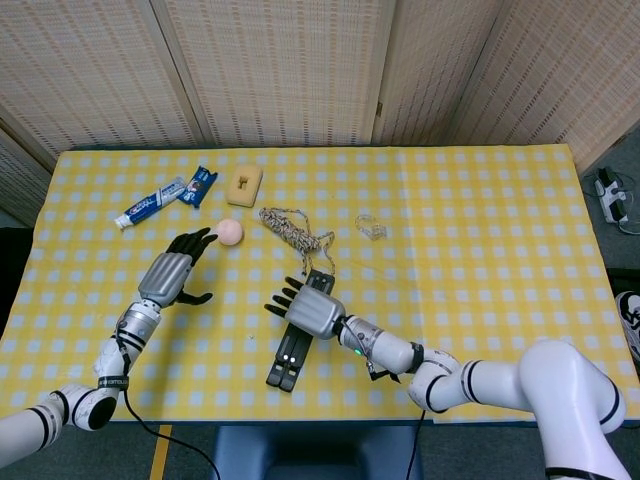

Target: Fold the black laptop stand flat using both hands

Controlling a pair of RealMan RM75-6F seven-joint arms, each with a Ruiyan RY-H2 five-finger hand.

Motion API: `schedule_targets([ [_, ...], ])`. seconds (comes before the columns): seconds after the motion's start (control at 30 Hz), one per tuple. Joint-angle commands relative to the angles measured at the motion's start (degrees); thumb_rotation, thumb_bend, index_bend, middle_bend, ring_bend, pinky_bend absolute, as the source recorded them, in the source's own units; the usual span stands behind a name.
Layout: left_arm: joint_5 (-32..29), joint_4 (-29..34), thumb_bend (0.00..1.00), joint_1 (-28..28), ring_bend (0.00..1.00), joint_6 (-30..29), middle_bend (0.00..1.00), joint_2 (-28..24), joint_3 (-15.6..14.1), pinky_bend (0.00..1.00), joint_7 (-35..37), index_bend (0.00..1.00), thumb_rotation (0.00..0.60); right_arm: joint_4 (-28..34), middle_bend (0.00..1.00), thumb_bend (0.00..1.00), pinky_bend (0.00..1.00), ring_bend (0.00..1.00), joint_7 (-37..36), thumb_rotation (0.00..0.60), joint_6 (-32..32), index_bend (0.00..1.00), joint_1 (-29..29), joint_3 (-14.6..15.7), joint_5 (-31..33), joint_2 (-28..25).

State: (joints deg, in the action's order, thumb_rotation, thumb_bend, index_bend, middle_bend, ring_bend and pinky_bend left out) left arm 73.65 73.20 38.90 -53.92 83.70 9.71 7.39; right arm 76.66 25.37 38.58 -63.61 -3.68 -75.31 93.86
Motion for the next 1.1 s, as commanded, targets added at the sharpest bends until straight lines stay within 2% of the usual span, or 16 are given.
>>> schedule_targets([
  [0.03, -0.4, 1.32, 0.23, -0.68, 0.0, -0.7, 0.0, -1.37, -0.04, 0.0, -1.05, 0.0, 0.6, 4.38, 0.11, 0.18, 0.07, 0.13, 0.1, 0.6, 5.37, 0.0, 3.86, 0.08, 0.91, -3.52],
  [0.33, -1.1, 6.48, 0.25, -4.1, 0.0, -5.81, 0.0, -6.38, -0.77, 0.0, -7.55, 0.02, 0.6, 15.75, 0.12, 0.18, 0.07, 0.13, 3.3, 0.6, 22.02, 0.0, 16.34, 3.05, 1.64, -14.38],
  [0.5, -1.34, 9.98, 0.25, -7.81, 0.0, -11.31, 0.0, -9.24, -1.79, 0.0, -12.32, 0.03, 0.6, 20.74, 0.12, 0.18, 0.07, 0.13, 4.11, 0.6, 31.24, 0.0, 24.1, 5.32, 1.14, -20.66],
  [0.63, -1.08, 13.1, 0.26, -11.59, 0.0, -16.44, 0.0, -11.46, -2.86, 0.0, -14.58, 0.04, 0.6, 23.31, 0.09, 0.18, 0.07, 0.11, 1.07, 0.6, 37.64, 0.0, 30.79, 7.12, 1.1, -25.24],
  [0.87, 2.08, 15.96, 0.26, -19.14, 0.0, -27.89, 0.0, -12.98, -5.02, 0.0, -15.89, 0.06, 0.6, 23.11, 0.06, 0.18, 0.05, 0.08, -6.58, 0.6, 46.37, 0.0, 40.78, 9.29, -0.78, -28.88],
  [1.1, 7.05, 17.15, 0.26, -25.42, 0.0, -35.68, 0.0, -14.11, -8.03, 0.0, -13.96, 0.06, 0.6, 19.03, 0.04, 0.18, 0.02, 0.07, -17.2, 0.6, 52.86, 0.0, 48.98, 9.76, -3.24, -28.94],
])
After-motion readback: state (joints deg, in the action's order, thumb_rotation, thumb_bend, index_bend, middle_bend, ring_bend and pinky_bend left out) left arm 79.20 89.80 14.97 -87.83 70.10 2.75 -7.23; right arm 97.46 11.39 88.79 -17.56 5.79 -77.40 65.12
